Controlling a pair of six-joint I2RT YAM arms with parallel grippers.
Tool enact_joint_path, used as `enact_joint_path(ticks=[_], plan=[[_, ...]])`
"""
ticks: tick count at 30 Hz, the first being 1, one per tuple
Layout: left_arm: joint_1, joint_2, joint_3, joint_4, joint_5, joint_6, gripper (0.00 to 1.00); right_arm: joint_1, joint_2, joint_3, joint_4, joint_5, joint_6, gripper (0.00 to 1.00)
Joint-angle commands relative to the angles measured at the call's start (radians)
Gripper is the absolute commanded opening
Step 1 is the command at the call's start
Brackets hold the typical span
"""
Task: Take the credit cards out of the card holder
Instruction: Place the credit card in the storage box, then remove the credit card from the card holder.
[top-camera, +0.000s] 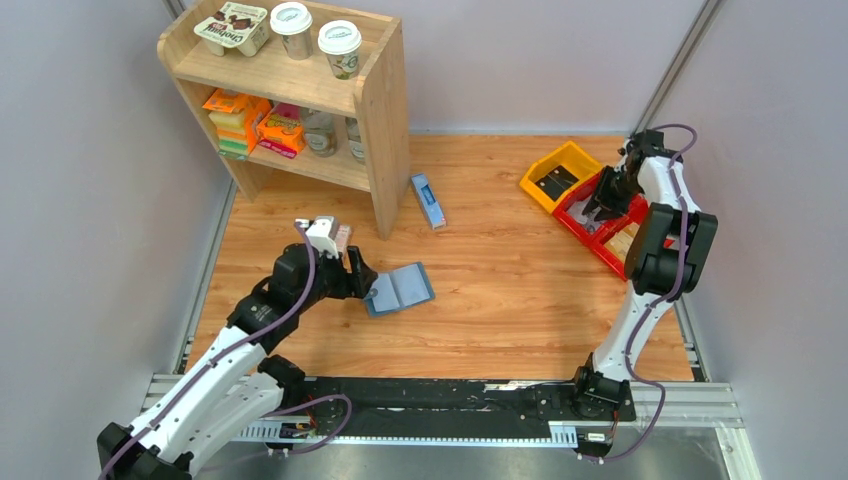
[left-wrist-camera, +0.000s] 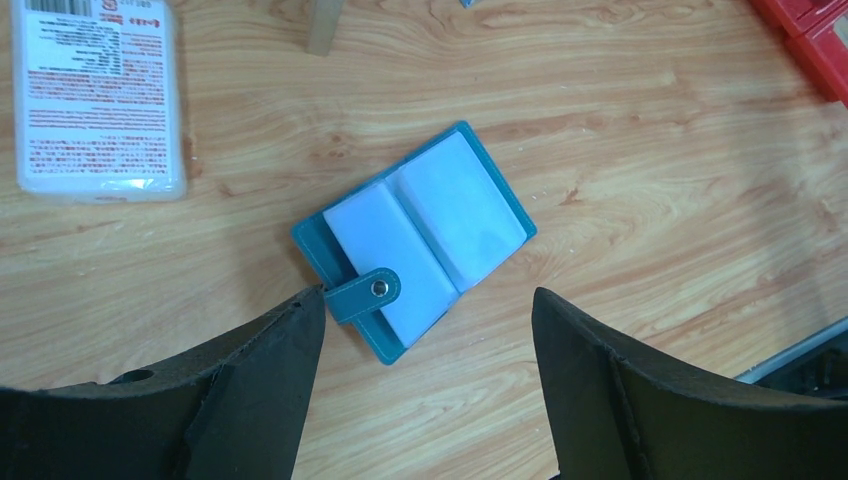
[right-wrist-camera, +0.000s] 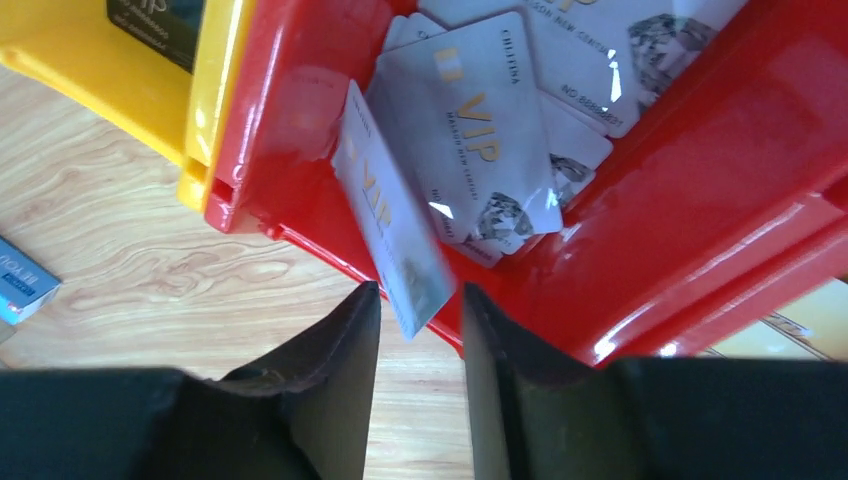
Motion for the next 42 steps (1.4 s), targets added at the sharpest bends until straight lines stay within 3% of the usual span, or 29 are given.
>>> enact_joint_path(ticks=[1,8,13,17,25,28,33,38,42], plan=[[0.004,0.025,0.045,0.022,0.048,-0.035,0.83,-0.007,-0.031,0.068,-0.024,0.107,-0.011,0.41],[0.003,0.091,0.064,0.021,0.080,-0.072,0.81,0.033,-0.176,0.068,-0.009,0.276,0.016,0.55],[0.004,0.163,0.081,0.021,0.114,-0.096,0.80,0.130,-0.342,-0.046,0.074,0.236,0.045,0.59],[0.004,0.252,0.099,0.033,0.175,-0.112,0.79,0.280,-0.465,-0.194,0.183,0.199,0.091,0.61],[0.003,0.434,0.144,0.039,0.264,-0.106,0.71,0.723,-0.621,-0.554,0.511,0.163,0.273,0.62],[0.004,0.490,0.159,0.035,0.281,-0.101,0.66,0.881,-0.623,-0.628,0.619,0.190,0.315,0.63],[0.003,0.557,0.157,0.030,0.255,-0.095,0.55,1.035,-0.559,-0.665,0.711,0.224,0.396,0.63],[0.003,0.595,0.145,0.021,0.186,-0.106,0.43,1.116,-0.464,-0.665,0.769,0.261,0.416,0.62],[0.004,0.625,0.133,0.016,0.136,-0.127,0.41,1.130,-0.402,-0.656,0.786,0.264,0.416,0.63]])
